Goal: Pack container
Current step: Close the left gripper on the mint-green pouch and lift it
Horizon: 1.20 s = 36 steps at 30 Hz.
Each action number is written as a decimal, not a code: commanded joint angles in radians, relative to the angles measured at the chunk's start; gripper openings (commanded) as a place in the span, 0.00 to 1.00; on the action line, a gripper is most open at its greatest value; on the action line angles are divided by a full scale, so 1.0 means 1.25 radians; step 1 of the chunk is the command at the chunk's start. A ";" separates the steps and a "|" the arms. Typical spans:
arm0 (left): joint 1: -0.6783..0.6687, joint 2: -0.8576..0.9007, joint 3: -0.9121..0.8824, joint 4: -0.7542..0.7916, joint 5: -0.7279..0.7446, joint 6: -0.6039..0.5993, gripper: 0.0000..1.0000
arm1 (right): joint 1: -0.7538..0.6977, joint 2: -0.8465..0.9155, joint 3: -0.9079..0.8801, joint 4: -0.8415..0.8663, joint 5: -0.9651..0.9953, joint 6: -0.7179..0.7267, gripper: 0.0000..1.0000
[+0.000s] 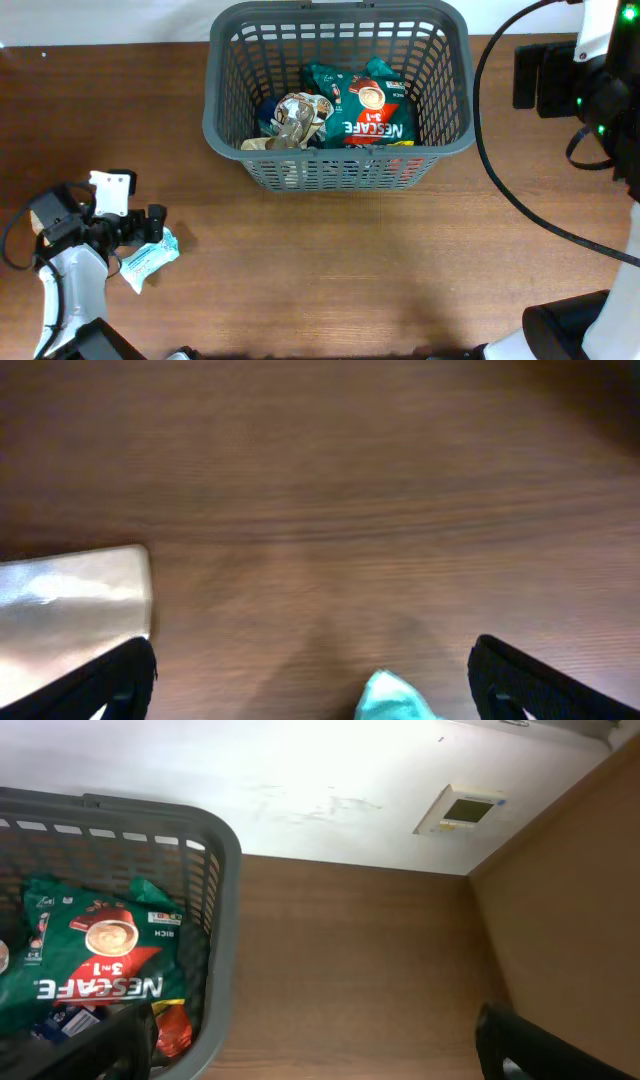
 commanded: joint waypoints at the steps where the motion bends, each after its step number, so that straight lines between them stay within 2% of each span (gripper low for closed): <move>1: 0.004 0.005 0.012 -0.038 0.086 0.065 0.95 | -0.004 0.002 -0.003 0.001 0.005 0.001 0.99; 9: 0.047 0.006 0.012 -0.138 0.049 0.116 0.94 | -0.004 0.002 -0.003 0.001 0.026 -0.002 0.99; 11: 0.076 0.006 0.012 -0.165 0.049 0.140 0.89 | -0.004 0.002 -0.003 0.001 0.026 -0.002 0.99; 12: 0.090 0.005 0.012 -0.172 0.049 0.140 0.83 | -0.004 0.002 -0.003 0.001 0.027 -0.002 0.99; 13: 0.104 0.005 0.012 -0.178 0.049 0.139 0.83 | -0.004 0.002 -0.003 0.000 0.026 -0.002 0.99; 18: 0.150 0.005 0.012 -0.185 0.050 0.139 0.84 | -0.004 0.002 -0.003 -0.006 0.027 -0.009 0.99; 36: 0.151 0.085 0.012 -0.172 0.079 0.139 0.84 | -0.004 0.002 -0.003 0.013 0.050 -0.017 0.99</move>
